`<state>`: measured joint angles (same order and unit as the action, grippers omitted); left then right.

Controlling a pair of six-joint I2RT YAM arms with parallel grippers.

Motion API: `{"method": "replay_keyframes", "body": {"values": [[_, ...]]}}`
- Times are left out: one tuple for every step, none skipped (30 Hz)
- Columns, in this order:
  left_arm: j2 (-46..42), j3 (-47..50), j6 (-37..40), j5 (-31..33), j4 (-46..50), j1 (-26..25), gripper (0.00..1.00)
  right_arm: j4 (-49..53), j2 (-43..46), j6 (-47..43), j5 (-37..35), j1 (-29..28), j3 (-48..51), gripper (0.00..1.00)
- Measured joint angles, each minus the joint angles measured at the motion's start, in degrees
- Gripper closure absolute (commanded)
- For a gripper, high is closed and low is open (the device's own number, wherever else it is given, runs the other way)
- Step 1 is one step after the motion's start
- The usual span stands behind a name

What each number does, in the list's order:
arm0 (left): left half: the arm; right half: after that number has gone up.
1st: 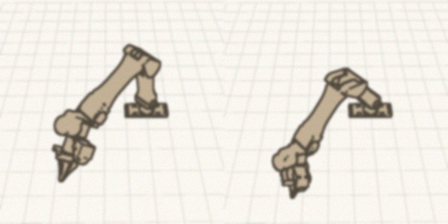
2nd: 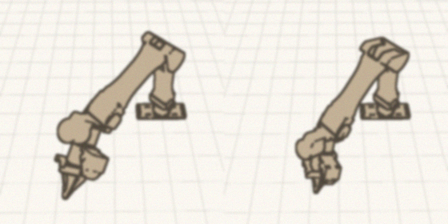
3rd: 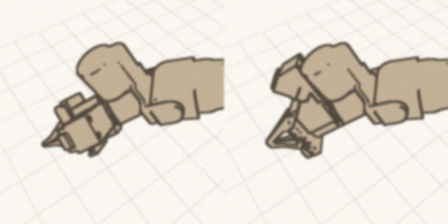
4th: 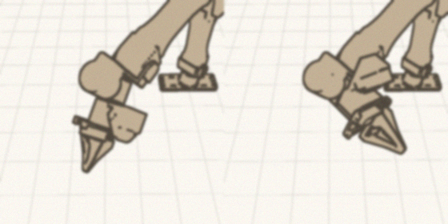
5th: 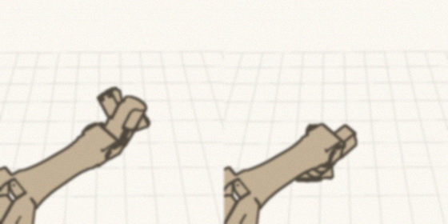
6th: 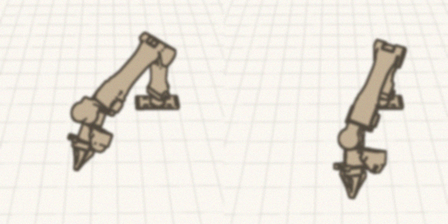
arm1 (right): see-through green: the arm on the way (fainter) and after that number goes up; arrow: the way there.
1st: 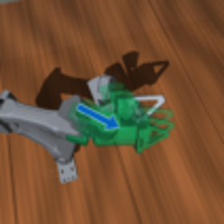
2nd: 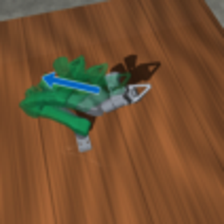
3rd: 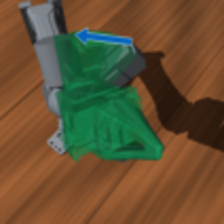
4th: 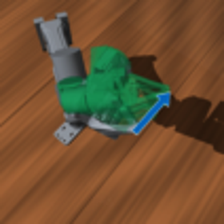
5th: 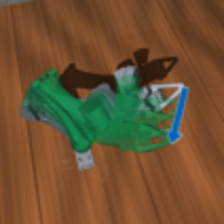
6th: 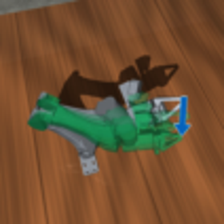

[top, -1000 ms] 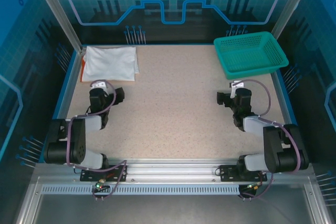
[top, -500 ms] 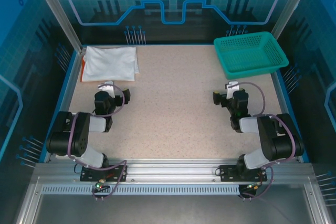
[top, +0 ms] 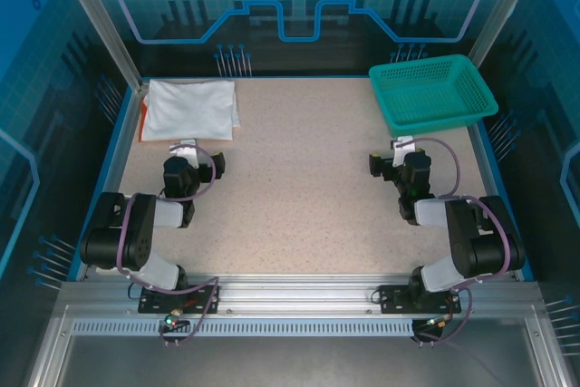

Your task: Fold and stack the t-shirts

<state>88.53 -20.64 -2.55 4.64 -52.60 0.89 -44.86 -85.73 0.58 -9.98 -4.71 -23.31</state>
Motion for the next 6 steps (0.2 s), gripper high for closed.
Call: {"method": "replay_keyframes", "body": {"values": [[-0.02,0.00,0.00,0.02,0.00,0.00,0.01,0.09,0.00,0.00,0.00,0.00,0.00,0.00],[-0.02,0.00,0.00,0.00,0.00,0.00,0.01,0.26,0.00,0.00,0.02,0.00,0.00,0.00],[-0.02,0.00,0.00,0.02,0.00,0.00,0.01,0.39,0.00,0.00,0.02,0.00,0.00,0.00],[0.00,0.00,0.00,0.02,0.00,0.00,0.01,0.44,0.00,0.00,0.02,0.00,0.00,0.00],[-0.02,0.00,0.00,0.00,0.00,0.02,0.01,0.46,0.00,0.00,0.02,0.00,0.00,0.00],[0.00,0.00,0.02,0.00,0.00,0.00,0.01,0.46,0.00,0.00,0.02,0.00,0.00,0.00]]}}
